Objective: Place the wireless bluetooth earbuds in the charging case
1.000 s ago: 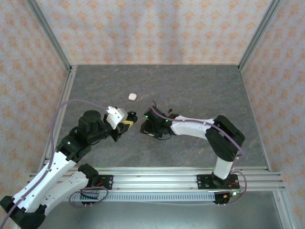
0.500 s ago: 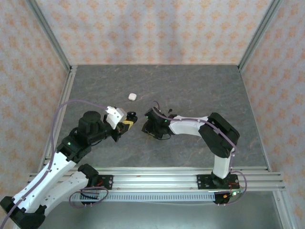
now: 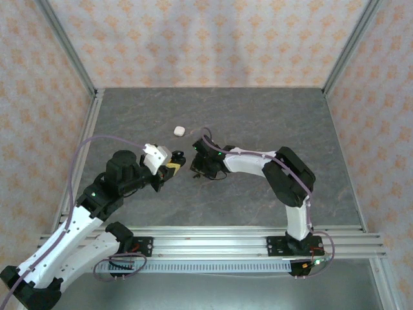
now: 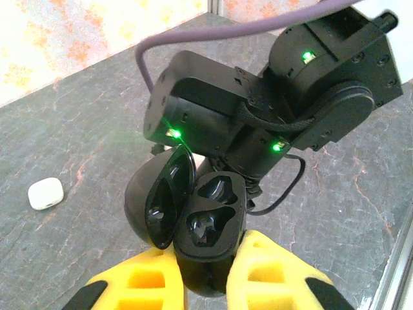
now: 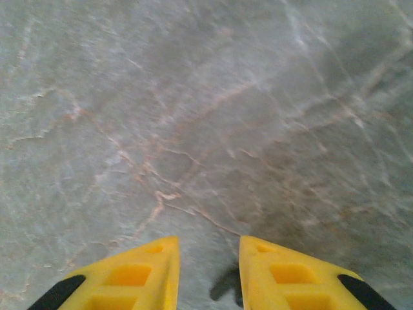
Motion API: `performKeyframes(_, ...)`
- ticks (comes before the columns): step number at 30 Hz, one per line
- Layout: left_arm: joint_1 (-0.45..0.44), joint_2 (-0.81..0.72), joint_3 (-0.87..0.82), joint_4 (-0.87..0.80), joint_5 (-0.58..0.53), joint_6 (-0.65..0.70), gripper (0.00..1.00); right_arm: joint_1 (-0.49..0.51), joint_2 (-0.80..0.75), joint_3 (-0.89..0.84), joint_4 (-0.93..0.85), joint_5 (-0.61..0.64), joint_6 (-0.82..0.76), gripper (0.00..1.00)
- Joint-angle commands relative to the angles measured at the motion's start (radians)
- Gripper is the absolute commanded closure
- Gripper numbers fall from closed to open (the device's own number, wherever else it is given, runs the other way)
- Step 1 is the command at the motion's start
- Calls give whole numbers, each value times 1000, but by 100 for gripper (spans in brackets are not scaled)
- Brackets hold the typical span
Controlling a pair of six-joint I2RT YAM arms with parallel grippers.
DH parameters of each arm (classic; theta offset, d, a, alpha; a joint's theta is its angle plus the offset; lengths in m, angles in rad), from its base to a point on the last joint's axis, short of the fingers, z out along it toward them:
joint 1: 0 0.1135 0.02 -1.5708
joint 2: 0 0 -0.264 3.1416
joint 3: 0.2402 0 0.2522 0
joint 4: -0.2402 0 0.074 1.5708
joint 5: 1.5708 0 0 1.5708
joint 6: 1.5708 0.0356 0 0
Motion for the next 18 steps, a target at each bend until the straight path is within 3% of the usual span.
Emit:
performKeyframes(1, 0, -15, -12, 3, -27, 27, 100, -10, 11, 57, -68, 27, -47, 68)
performKeyframes(8, 0, -6, -14, 7, -31, 44, 100, -8, -38, 63, -145, 58, -29, 65)
performKeyframes(18, 0, 20, -22, 32, -21, 47, 100, 74, -82, -86, 5, 50, 162, 59)
